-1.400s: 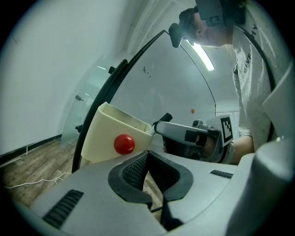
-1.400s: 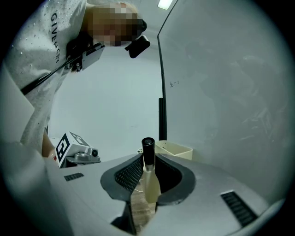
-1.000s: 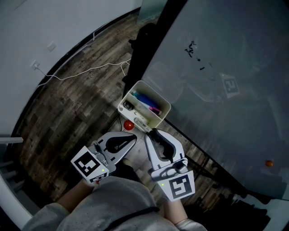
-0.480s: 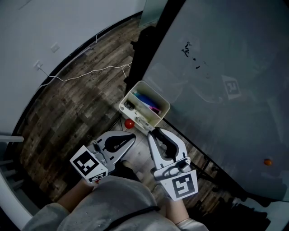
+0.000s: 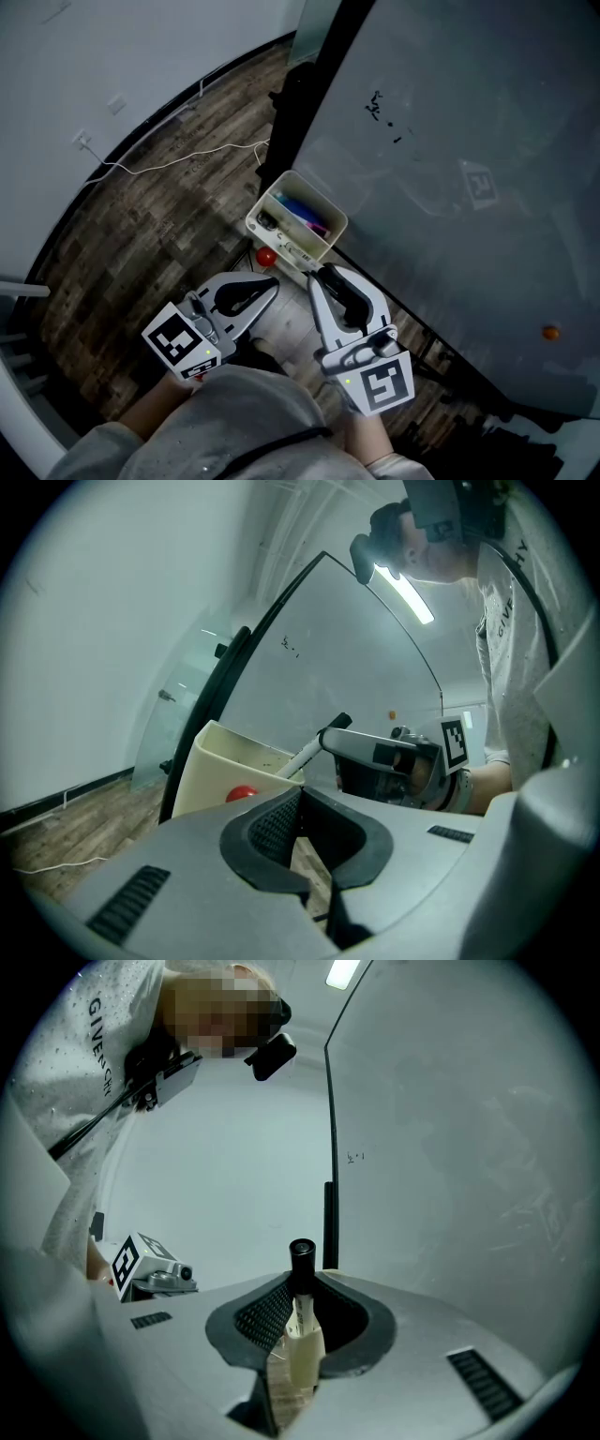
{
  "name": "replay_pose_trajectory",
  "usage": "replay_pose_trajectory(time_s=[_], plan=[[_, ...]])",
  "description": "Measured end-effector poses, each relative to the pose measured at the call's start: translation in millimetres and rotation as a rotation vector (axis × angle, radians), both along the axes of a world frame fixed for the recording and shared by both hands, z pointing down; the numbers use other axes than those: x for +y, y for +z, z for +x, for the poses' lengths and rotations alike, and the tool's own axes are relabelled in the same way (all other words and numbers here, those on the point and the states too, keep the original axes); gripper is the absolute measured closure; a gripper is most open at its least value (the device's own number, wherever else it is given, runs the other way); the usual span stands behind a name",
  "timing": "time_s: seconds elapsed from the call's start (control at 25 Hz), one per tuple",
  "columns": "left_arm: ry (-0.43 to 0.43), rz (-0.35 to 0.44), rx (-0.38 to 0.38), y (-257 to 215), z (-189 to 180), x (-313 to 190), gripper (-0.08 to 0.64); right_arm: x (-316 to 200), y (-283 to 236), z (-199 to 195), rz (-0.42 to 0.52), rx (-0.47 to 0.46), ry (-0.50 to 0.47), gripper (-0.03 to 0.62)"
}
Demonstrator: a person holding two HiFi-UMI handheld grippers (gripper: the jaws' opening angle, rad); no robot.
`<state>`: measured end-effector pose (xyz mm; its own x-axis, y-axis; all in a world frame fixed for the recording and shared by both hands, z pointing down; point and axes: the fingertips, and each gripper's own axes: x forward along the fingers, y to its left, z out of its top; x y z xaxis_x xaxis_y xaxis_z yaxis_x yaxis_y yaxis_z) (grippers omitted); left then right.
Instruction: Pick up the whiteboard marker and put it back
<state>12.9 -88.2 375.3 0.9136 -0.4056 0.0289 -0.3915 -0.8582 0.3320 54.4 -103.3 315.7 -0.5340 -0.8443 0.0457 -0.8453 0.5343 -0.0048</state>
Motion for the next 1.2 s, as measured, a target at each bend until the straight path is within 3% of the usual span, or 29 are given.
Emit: replay_pose_trajectory(time_s=[1.2], plan=[[-0.075, 0.067, 0.033, -32.4, -13.6, -8.9, 0.545, 8.6, -44.7, -4.5, 0.048, -0.032, -0.075, 0.514]])
